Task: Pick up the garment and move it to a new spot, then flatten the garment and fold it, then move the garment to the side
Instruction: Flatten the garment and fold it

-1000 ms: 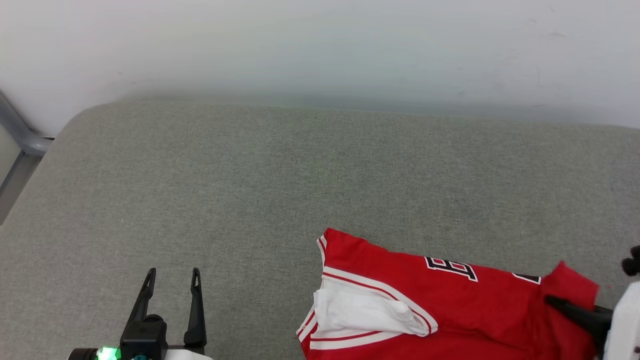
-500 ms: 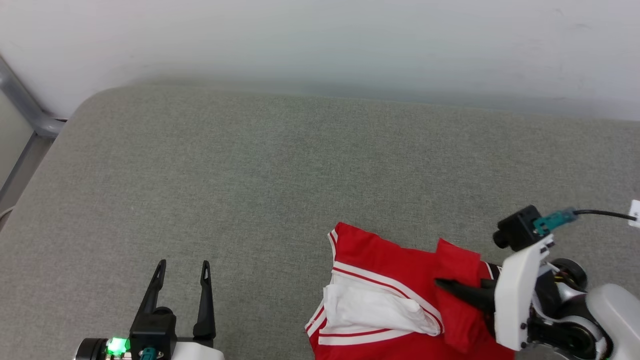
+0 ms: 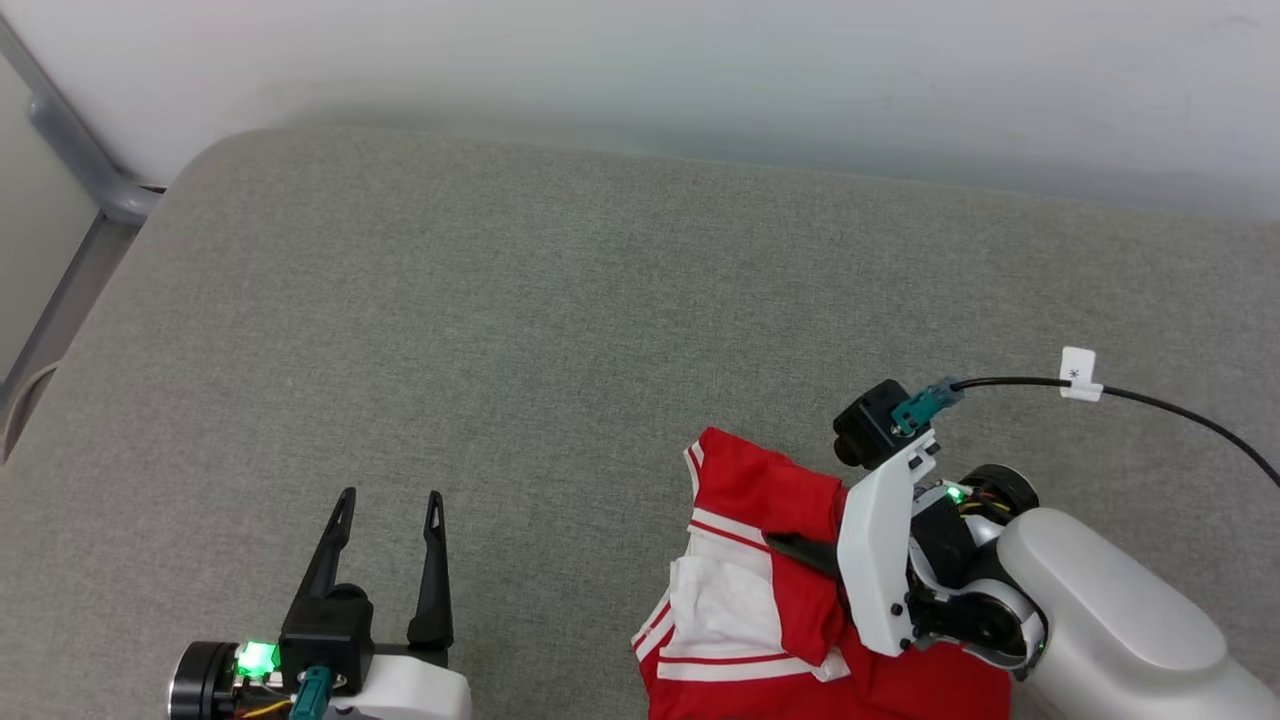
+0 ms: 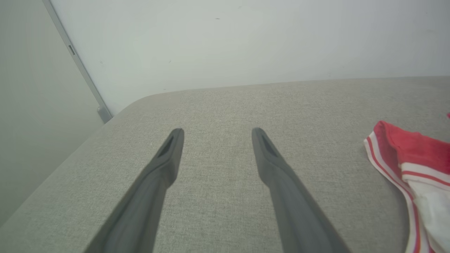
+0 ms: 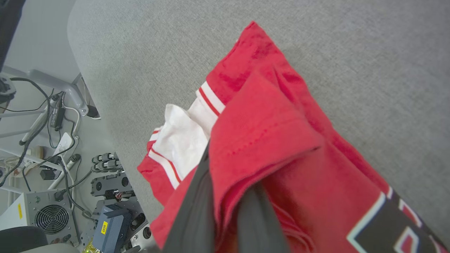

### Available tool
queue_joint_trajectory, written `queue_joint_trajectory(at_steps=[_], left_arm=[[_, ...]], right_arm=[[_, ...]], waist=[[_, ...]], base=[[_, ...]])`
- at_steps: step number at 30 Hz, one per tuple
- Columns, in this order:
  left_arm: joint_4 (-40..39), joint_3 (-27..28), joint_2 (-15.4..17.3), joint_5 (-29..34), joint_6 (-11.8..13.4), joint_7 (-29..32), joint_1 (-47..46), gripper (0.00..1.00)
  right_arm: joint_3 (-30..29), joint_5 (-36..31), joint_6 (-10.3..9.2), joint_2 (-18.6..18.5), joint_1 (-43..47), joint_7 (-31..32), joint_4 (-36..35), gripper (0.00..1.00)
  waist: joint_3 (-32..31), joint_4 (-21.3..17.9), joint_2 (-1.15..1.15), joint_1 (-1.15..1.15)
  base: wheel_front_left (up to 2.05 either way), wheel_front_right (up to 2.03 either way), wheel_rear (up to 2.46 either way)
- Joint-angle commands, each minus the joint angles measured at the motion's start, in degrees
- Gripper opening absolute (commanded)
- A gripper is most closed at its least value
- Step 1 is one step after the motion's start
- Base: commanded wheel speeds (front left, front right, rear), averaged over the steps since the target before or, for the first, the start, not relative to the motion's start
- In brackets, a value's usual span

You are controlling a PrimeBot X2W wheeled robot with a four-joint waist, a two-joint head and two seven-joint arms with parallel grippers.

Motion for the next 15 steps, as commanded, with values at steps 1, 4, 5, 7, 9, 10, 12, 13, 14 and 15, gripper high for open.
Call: queue_joint_trajectory(at_steps=[1, 4, 5, 7, 9, 10, 12, 13, 14, 15], left_arm=[[0.11, -0.05, -0.37, 0.43, -0.21, -0.13, -0.55, 1.00], [0.31, -0.24, -0.55, 0.41, -0.21, -0.13, -0.99, 1.00], [0.37, -0.31, -0.60, 0.44, -0.21, -0.13, -1.10, 1.00], [0.50, -0.38, -0.62, 0.45, -0.23, -0.13, -1.25, 1.00], [0.66, -0.41, -0.60, 0.54, -0.27, -0.13, -1.26, 1.00], [0.74, -0.38, -0.56, 0.58, -0.19, -0.13, -1.18, 1.00], [0.85, -0.35, -0.38, 0.70, -0.21, -0.13, -0.99, 1.00], [0.90, -0.36, -0.26, 0.74, -0.22, -0.13, -0.77, 1.00], [0.97, -0.31, -0.14, 0.79, -0.20, -0.13, -0.45, 1.00], [0.97, -0.30, -0.07, 0.84, -0.20, -0.13, -0.21, 1.00]], right_arm=[[0.55, 0.05, -0.03, 0.50, -0.71, -0.36, 0.88, 0.00], [3.14, -0.71, -0.04, 1.28, -1.80, -1.24, 4.65, 0.00], [3.87, -0.99, -0.03, 1.48, -2.19, -1.62, 5.79, 0.00], [5.23, -1.18, -0.04, 1.76, -2.42, -2.65, 7.58, 0.00], [6.03, -1.26, -0.04, 2.11, -2.44, -4.61, 8.49, 0.22], [6.47, -0.88, -0.04, 2.33, -2.35, -5.47, 8.52, 0.38], [6.75, -0.88, -0.04, 1.75, -2.41, -8.10, 7.89, 1.00], [6.80, -0.70, -0.04, 1.29, -2.18, -9.39, 7.43, 1.00], [6.75, -0.59, -0.04, 0.73, -1.87, -10.65, 6.78, 1.00], [6.50, -0.79, -0.04, -0.01, -1.55, -12.11, 6.06, 1.00]], waist=[[0.29, 0.33, 0.00, -0.01], [0.57, 0.66, 0.00, -0.01], [0.65, 0.72, 0.00, -0.01], [0.72, 0.72, 0.00, -0.01], [0.59, 0.55, 0.00, -0.01], [0.41, 0.37, 0.00, -0.01], [-0.10, -0.05, 0.00, -0.01], [-0.48, -0.32, 0.00, -0.01], [-0.85, -0.63, 0.00, -0.01], [-1.24, -0.93, 0.00, -0.01]], base=[[0.00, 0.00, 0.00], [0.00, 0.00, 0.00], [0.00, 0.00, 0.00], [0.00, 0.00, 0.00], [0.00, 0.00, 0.00], [0.00, 0.00, 0.00], [0.00, 0.00, 0.00], [0.00, 0.00, 0.00], [0.00, 0.00, 0.00], [0.00, 0.00, 0.00]])
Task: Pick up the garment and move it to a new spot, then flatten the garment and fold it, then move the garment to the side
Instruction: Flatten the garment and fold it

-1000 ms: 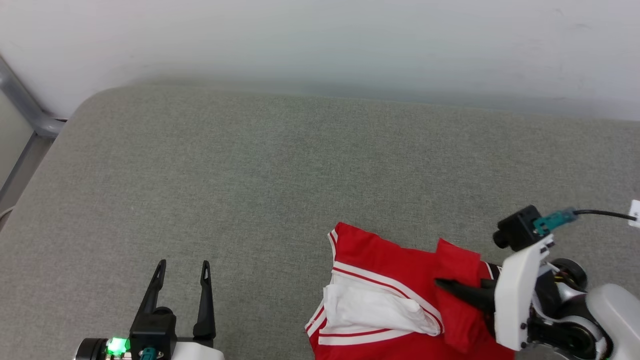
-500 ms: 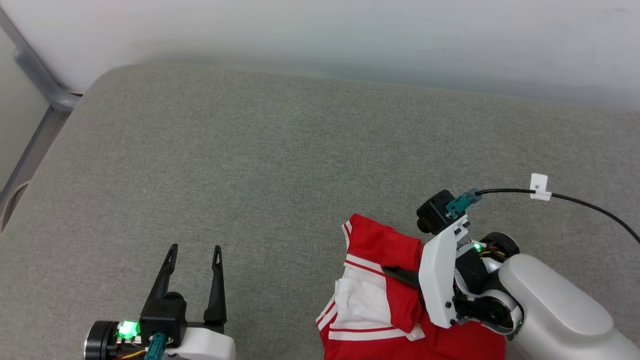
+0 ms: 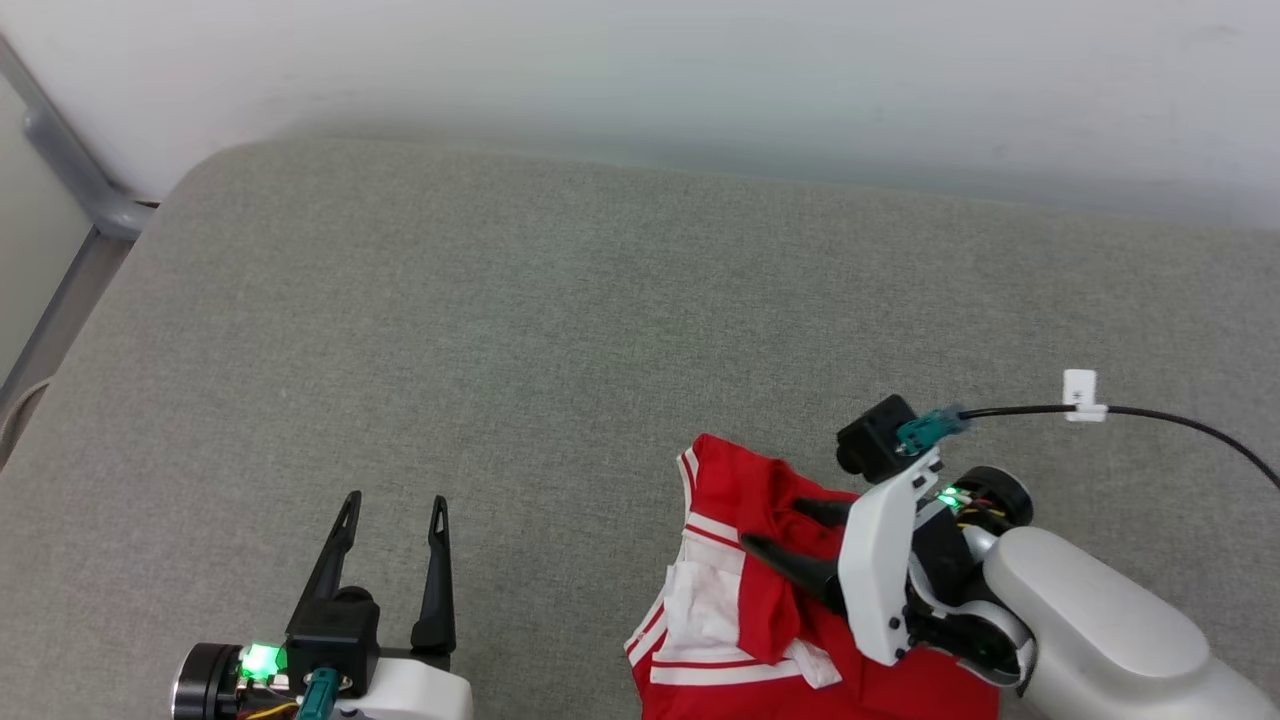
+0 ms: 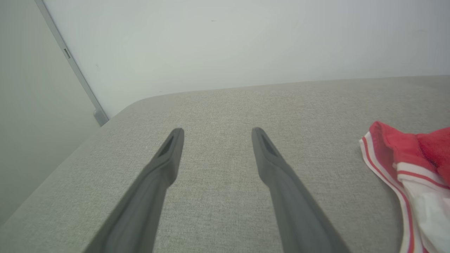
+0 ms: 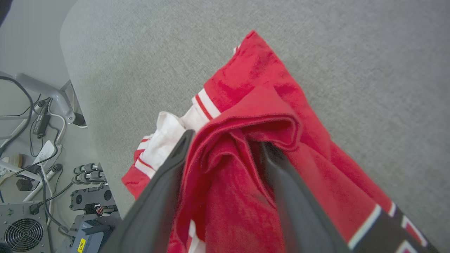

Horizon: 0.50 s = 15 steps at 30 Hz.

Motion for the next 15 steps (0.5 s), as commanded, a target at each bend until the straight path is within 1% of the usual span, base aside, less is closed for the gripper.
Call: queue_joint_trajectory(at_steps=[1, 6, 9, 13, 15], left_arm=[[0.08, 0.09, 0.14, 0.30, 0.00, -0.13, 0.36, 1.00], [-0.36, 0.47, 0.82, 0.25, 0.26, -0.13, 1.48, 1.00], [-0.89, 0.49, 0.99, 0.34, 0.61, -0.13, 2.27, 1.00], [-1.09, 0.60, 1.28, 0.26, 0.70, -0.13, 3.02, 1.00], [-1.12, 0.78, 1.58, 0.15, 0.63, -0.13, 3.28, 1.00]], right_arm=[[-0.60, -0.14, -0.05, -1.09, 0.79, -1.35, -0.74, 1.00], [-5.63, -1.95, -0.05, -4.52, 3.46, -8.91, -4.98, 1.00], [-10.56, -5.85, -0.05, -6.02, 5.37, -14.16, -6.14, 1.00], [-18.89, -12.16, -0.05, -5.53, 8.76, -20.23, -6.52, 1.00], [-23.40, -16.71, -0.05, -4.80, 10.65, -23.11, -6.80, 1.00]], waist=[[-0.80, -0.72, 0.00, 0.00], [-2.60, -2.77, 0.00, 0.00], [-3.49, -4.24, 0.00, 0.00], [-4.48, -6.06, 0.00, 0.00], [-4.85, -6.87, 0.00, 0.00]], base=[[0.00, 0.00, 0.00], [0.00, 0.00, 0.00], [0.00, 0.00, 0.00], [0.00, 0.00, 0.00], [0.00, 0.00, 0.00]])
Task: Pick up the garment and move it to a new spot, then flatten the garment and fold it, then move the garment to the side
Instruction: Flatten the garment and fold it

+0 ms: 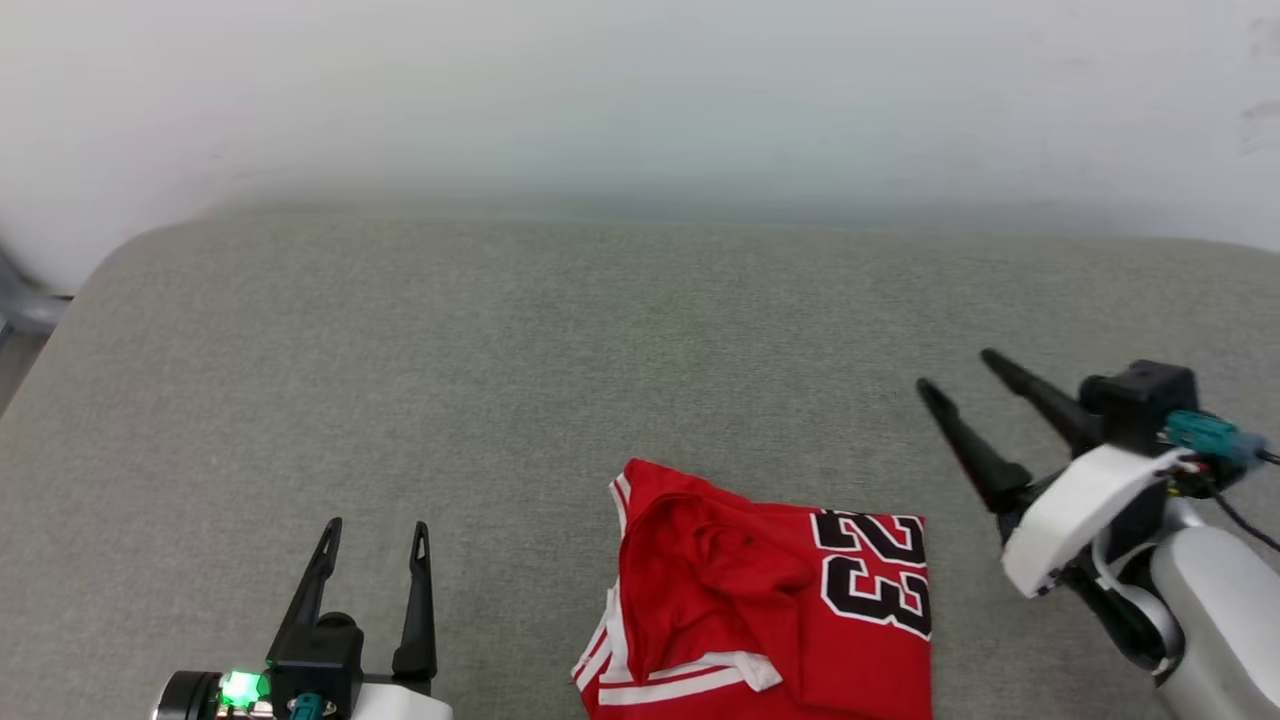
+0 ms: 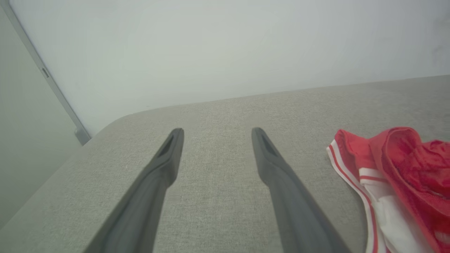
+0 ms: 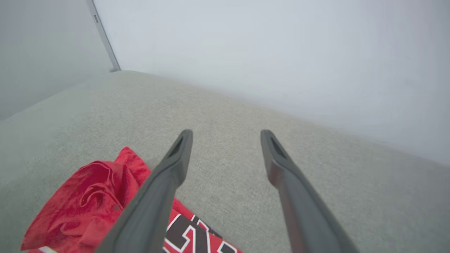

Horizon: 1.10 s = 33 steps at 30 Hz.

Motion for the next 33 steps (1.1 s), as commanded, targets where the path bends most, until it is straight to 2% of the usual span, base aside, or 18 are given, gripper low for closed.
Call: queue_joint_trajectory(at_steps=[1, 7, 13, 23, 33], left_arm=[[-0.20, 0.33, 0.47, -0.24, -0.08, -0.13, 0.49, 1.00], [-0.48, 0.24, 0.69, 0.05, 0.26, -0.13, 0.92, 1.00], [-1.10, 0.11, 0.95, 0.00, 0.48, -0.13, 1.18, 1.00], [-2.37, 0.08, 1.29, -0.45, 0.47, -0.13, 2.13, 1.00], [-2.44, -0.11, 1.40, -0.47, 0.52, -0.13, 3.11, 1.00]], right_arm=[[-2.26, -2.00, -0.05, 0.93, 1.45, -1.34, -0.20, 1.00], [-15.90, -14.30, -0.05, 6.38, 8.78, -8.33, -3.21, 1.00], [-24.03, -21.77, -0.05, 12.49, 16.67, -11.14, -9.70, 1.00], [-30.14, -26.50, -0.05, 20.56, 27.96, -11.96, -17.15, 1.00], [-30.76, -27.72, -0.05, 22.72, 32.80, -11.99, -19.76, 1.00]], waist=[[-0.63, -1.00, 0.00, 0.01], [-1.56, -2.47, 0.00, 0.01], [-2.08, -2.96, 0.00, 0.01], [-2.31, -2.44, 0.00, 0.01], [-2.70, -2.07, 0.00, 0.01]], base=[[0.00, 0.00, 0.00], [0.00, 0.00, 0.00], [0.00, 0.00, 0.00], [0.00, 0.00, 0.00], [0.00, 0.00, 0.00]])
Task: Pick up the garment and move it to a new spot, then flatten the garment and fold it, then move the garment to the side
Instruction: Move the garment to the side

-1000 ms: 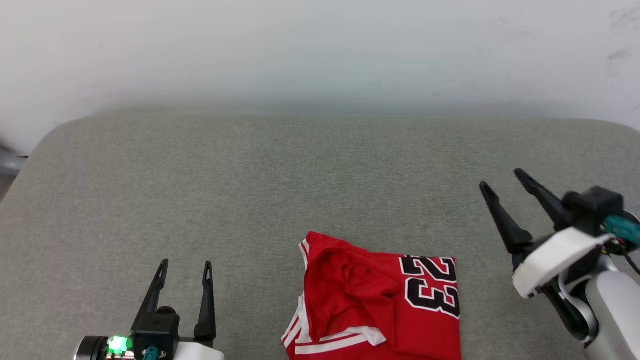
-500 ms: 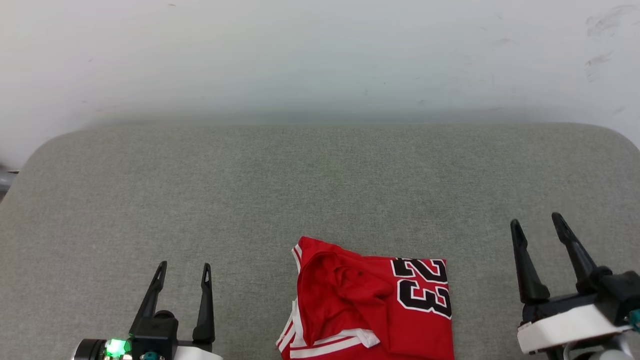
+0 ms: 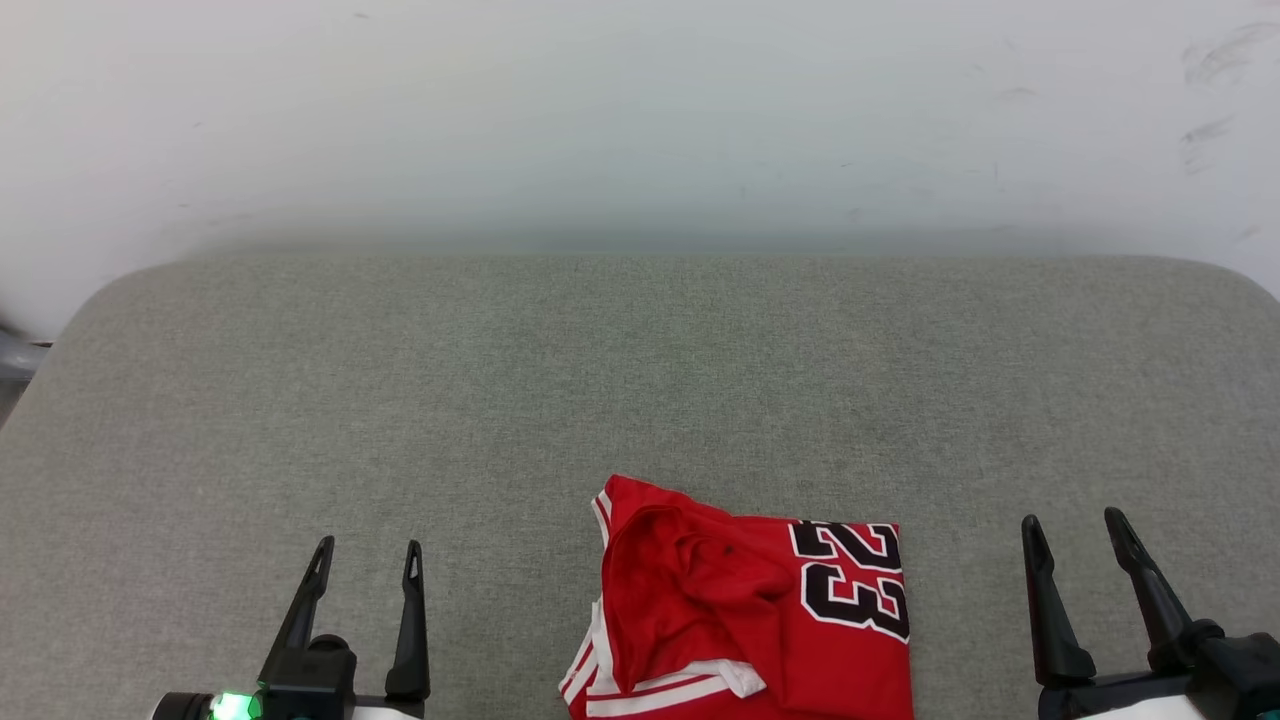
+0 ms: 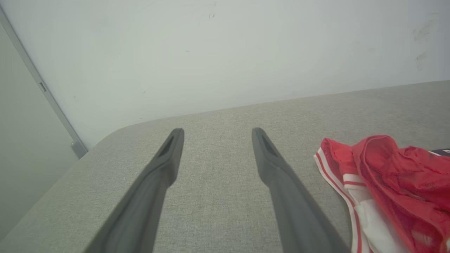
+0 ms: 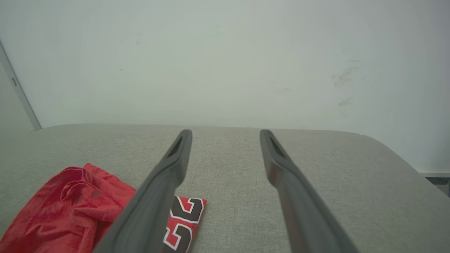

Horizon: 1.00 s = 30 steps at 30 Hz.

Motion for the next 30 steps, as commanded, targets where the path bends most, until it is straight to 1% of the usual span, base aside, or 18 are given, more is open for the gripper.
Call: queue_joint_trajectory(at_steps=[1, 13, 17, 21, 23, 27, 30], left_arm=[[-0.09, 0.07, 0.26, -0.04, 0.00, -0.13, 0.49, 1.00], [0.27, -0.21, 0.09, -0.27, 0.06, -0.13, 0.59, 1.00], [0.28, -0.30, 0.04, -0.35, 0.08, -0.12, 0.54, 1.00], [0.37, -0.33, 0.20, -0.38, -0.03, -0.12, 0.34, 1.00], [0.49, -0.32, 0.24, -0.41, -0.03, -0.13, 0.14, 1.00], [0.69, -0.68, 0.12, -0.34, -0.29, -0.13, -0.53, 1.00], [0.77, -1.02, -0.05, -0.25, -0.29, -0.13, -0.97, 1.00]], right_arm=[[0.01, -0.53, -0.05, 0.23, 0.83, -0.08, -0.38, 1.00], [0.31, -0.75, -0.05, 0.70, 0.55, -0.08, 0.50, 1.00], [-3.04, 0.83, -0.05, 0.32, -2.00, -0.08, -0.30, 1.00], [-5.11, 2.68, -0.05, -2.92, -6.27, 1.36, -1.16, 1.00], [-4.13, 4.05, -0.05, -5.33, -8.87, 3.71, -1.56, 1.00], [-1.34, 9.16, -0.05, -9.60, -14.40, 11.32, -1.48, 1.00], [2.47, 14.56, -0.05, -12.73, -17.98, 19.16, -0.85, 1.00]], waist=[[-0.01, 0.03, 0.00, 0.00], [-0.12, 0.36, 0.00, 0.00], [-0.11, 0.45, 0.00, 0.00], [-0.05, 0.45, 0.00, 0.00], [-0.02, 0.50, 0.00, 0.00], [0.02, 1.00, 0.00, 0.00], [0.12, 1.50, 0.00, 0.00]], base=[[0.00, 0.00, 0.00], [0.00, 0.00, 0.00], [0.00, 0.00, 0.00], [0.00, 0.00, 0.00], [0.00, 0.00, 0.00], [0.00, 0.00, 0.00], [0.00, 0.00, 0.00]])
